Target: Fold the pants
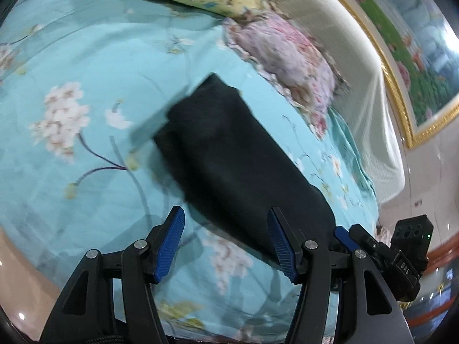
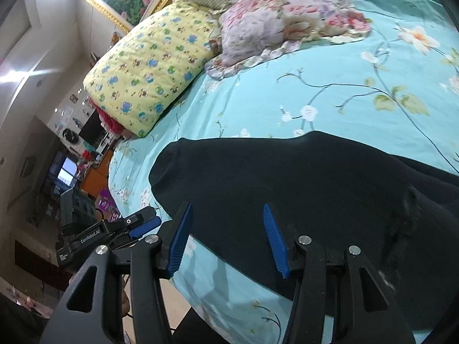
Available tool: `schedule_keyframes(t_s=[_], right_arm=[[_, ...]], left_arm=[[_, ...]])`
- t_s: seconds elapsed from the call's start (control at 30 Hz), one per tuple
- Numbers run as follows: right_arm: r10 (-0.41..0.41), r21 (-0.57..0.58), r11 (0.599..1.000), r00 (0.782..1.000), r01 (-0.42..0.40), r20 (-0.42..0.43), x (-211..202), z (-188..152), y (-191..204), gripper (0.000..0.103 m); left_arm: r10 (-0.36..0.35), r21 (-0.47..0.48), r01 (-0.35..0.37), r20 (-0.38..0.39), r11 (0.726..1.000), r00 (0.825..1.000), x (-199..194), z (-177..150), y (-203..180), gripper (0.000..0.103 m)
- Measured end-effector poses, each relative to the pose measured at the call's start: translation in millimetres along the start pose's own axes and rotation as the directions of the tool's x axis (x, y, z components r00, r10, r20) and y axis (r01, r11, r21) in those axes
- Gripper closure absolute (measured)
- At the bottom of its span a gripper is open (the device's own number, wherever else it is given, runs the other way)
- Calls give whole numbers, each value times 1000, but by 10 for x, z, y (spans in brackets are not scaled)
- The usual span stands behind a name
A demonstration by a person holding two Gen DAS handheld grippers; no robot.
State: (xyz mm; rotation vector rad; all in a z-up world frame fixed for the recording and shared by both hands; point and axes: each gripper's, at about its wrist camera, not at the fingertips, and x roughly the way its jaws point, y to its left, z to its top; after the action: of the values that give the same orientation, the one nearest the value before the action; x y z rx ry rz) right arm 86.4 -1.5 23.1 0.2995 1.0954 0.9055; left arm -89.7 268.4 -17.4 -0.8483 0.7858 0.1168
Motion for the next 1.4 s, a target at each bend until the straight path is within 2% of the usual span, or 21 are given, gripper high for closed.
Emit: schedule_keyframes(t_s=[0.27, 0.43, 0.67, 0.83, 1.1, 1.2, 1.27, 1.3, 1.4], right_arm=[[4, -56, 998, 999, -7, -50, 236, 160, 137, 50], [2, -129, 992, 996, -14, -92, 436, 411, 247, 50], [-2, -261, 964, 980, -50, -198, 951, 801, 440, 48], [-19, -339, 937, 960, -81, -281, 1449, 1024, 578, 48], [-40, -418, 895, 907, -154, -419, 2133, 1134, 733, 48], [-61, -452, 876, 892, -167, -447, 2267, 1099, 791, 48], [-58, -459, 869, 886, -182, -460, 2291, 1064, 818, 57], [-47, -458, 868, 884, -194, -464, 2295, 1056, 833, 65], [-44, -477, 857, 894, -195, -445, 2219, 1021, 875, 75]], left_arm=[[4, -85, -5, -10, 996, 1000, 114, 163, 198, 42], [0, -133, -2, -16, 991, 1000, 207, 280, 235, 42], [-5, -170, 0, -25, 985, 1000, 321, 389, 281, 42], [-17, -202, 13, -21, 979, 1000, 373, 451, 326, 42], [-10, -223, 9, -5, 975, 1000, 392, 448, 342, 42], [21, -202, -21, -2, 979, 1000, 414, 461, 297, 50], [51, -179, -51, -3, 983, 999, 431, 468, 270, 58], [63, -174, -63, -4, 983, 998, 435, 471, 265, 61], [50, -175, -52, -16, 983, 999, 448, 476, 277, 78]])
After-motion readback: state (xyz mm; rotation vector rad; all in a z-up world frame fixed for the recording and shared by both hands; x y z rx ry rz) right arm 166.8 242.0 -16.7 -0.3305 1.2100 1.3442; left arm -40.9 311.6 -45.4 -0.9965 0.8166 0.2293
